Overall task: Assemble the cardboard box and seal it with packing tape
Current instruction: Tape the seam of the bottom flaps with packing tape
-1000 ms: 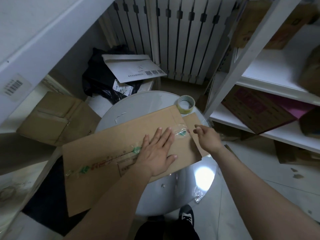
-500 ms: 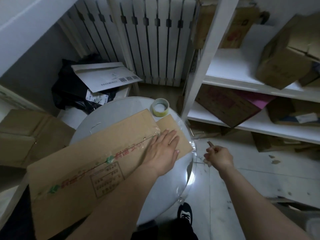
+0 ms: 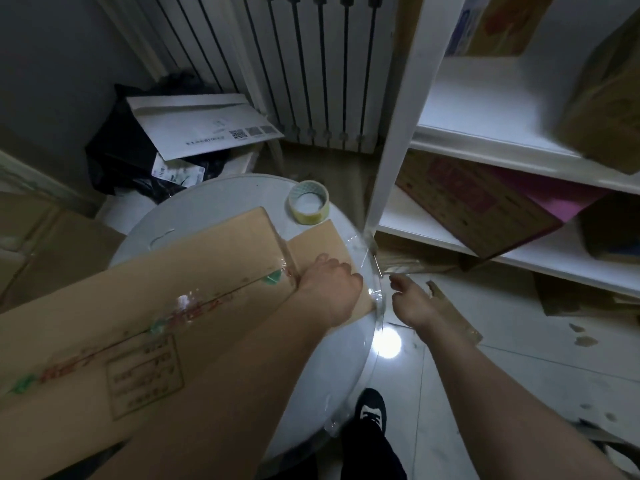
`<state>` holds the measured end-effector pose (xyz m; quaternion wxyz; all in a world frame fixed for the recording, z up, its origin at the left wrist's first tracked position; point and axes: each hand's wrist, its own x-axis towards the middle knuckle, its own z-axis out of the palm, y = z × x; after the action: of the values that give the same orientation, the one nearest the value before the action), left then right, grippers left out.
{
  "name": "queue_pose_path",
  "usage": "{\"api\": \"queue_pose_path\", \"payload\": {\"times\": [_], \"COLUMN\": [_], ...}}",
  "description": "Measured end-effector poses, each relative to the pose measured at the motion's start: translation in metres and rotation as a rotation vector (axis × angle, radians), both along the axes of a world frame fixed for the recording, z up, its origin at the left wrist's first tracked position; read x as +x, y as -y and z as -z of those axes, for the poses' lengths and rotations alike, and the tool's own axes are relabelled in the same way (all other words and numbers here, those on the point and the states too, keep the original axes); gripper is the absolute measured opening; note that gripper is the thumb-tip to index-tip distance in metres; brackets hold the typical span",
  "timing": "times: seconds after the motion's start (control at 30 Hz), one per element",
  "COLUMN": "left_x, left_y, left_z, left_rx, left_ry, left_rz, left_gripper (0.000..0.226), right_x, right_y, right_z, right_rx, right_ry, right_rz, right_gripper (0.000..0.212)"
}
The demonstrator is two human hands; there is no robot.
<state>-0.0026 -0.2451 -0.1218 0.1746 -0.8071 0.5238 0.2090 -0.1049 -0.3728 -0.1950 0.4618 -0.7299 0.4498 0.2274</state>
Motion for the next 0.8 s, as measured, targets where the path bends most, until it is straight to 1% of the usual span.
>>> {"api": "queue_pose_path", "payload": {"times": [0.07,0.13,0.2,0.27,0.37,0.5,0.57,0.63,0.67,0.73,0.8], "left_x": [-0.002,-0.004,-0.006,-0.007,-0.006,-0.003,-0.002,-0.001,-0.001,-0.002,-0.003], "left_y": [0.006,0.008,0.007,0.006,0.006,0.004,0.001,-0.004,-0.008,-0.016,-0.027], "left_z": [0.01,0.023,0.032,0.036,0.037,0.03,0.022,0.014,0.011,0.005,-0.002], "left_rx": [0.045,0.067,0.084,0.078,0.043,-0.033,-0.072,-0.14,-0.186,-0.342,-0.549], "left_ry": [-0.021,-0.04,-0.058,-0.064,-0.062,-0.034,-0.026,-0.019,-0.014,-0.022,-0.085], "left_rz": [0.0,0.0,-0.005,-0.017,-0.056,-0.108,-0.13,-0.147,-0.154,-0.185,-0.281], "left_gripper": [0.035,0.036,0.036,0.036,0.034,0.029,0.027,0.024,0.023,0.028,0.042], "right_x": [0.005,0.01,0.014,0.015,0.015,0.023,0.029,0.034,0.037,0.039,0.041], "right_y": [0.004,0.008,0.011,0.016,0.02,0.021,0.017,0.012,0.011,0.011,0.009], "right_z": [0.021,0.037,0.046,0.051,0.051,0.037,0.027,0.015,0.006,-0.015,-0.038], "right_rx": [0.051,0.077,0.035,-0.056,-0.157,-0.188,-0.197,-0.197,-0.199,-0.206,-0.125], "right_ry": [0.029,0.034,0.003,-0.018,-0.024,-0.065,-0.091,-0.066,-0.024,0.1,0.259], "right_rz": [-0.034,-0.068,-0.124,-0.196,-0.266,-0.364,-0.397,-0.362,-0.303,-0.099,0.109], "right_gripper": [0.056,0.052,0.044,0.035,0.028,0.017,0.021,0.028,0.03,0.03,0.026]}}
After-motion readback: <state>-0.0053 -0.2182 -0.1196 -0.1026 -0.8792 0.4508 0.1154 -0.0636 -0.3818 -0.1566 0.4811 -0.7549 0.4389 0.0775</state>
